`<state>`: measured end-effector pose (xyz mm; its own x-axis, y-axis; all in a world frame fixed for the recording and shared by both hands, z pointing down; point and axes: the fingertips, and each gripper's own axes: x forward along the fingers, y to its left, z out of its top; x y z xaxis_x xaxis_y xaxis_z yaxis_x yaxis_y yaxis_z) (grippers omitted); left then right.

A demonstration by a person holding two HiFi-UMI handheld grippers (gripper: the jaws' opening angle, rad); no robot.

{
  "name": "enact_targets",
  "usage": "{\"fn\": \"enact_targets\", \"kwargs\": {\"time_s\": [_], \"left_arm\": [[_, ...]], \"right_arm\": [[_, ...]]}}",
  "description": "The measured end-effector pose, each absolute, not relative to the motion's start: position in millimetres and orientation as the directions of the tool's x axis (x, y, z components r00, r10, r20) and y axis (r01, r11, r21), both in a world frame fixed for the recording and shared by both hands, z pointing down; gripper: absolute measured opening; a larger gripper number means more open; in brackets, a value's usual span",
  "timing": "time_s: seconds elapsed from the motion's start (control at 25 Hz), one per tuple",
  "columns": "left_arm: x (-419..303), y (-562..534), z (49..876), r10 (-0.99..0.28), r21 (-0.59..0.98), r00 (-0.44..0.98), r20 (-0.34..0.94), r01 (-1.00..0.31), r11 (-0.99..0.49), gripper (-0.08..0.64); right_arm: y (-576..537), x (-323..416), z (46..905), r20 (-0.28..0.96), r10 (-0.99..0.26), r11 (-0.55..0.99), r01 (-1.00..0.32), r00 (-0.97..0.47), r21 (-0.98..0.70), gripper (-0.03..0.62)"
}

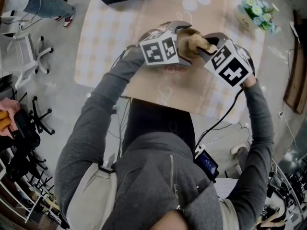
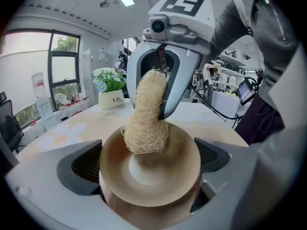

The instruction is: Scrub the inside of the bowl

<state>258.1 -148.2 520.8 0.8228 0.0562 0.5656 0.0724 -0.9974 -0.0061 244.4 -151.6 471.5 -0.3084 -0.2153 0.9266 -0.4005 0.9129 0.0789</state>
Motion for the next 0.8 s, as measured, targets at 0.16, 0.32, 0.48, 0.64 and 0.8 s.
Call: {"fn": "enact_targets", "kwargs": {"time_s": [0.16, 0.32, 0.48, 0.64, 0.8], "left_arm": [[258, -148, 519, 0.053, -0.008, 0.826, 0.561, 0.070, -0.998, 0.595], [258, -148, 520, 0.053, -0.009, 0.828, 0.558, 0.070, -0.998, 0.597], [257, -148, 520, 0.053, -0.010, 0.833, 0.550, 0.070, -0.997, 0.597], [257, -148, 520, 0.053, -0.010, 0.834, 0.550, 0.069, -0.998, 0.598], [258, -148, 521, 0.054, -0.009, 0.833, 0.550, 0.070, -0.998, 0.598]], "right_arm": [[-143, 247, 471, 0.928, -0.208, 0.914, -0.398, -0.308, 0.073, 0.120], [-139, 245, 470, 0.929, -0.206, 0.914, -0.401, -0.309, 0.070, 0.120], [-133, 238, 473, 0.932, -0.183, 0.924, -0.379, -0.314, 0.053, 0.120], [-129, 228, 478, 0.932, -0.158, 0.933, -0.359, -0.326, 0.032, 0.118], [-127, 216, 481, 0.927, -0.142, 0.937, -0.350, -0.346, 0.013, 0.118]]}}
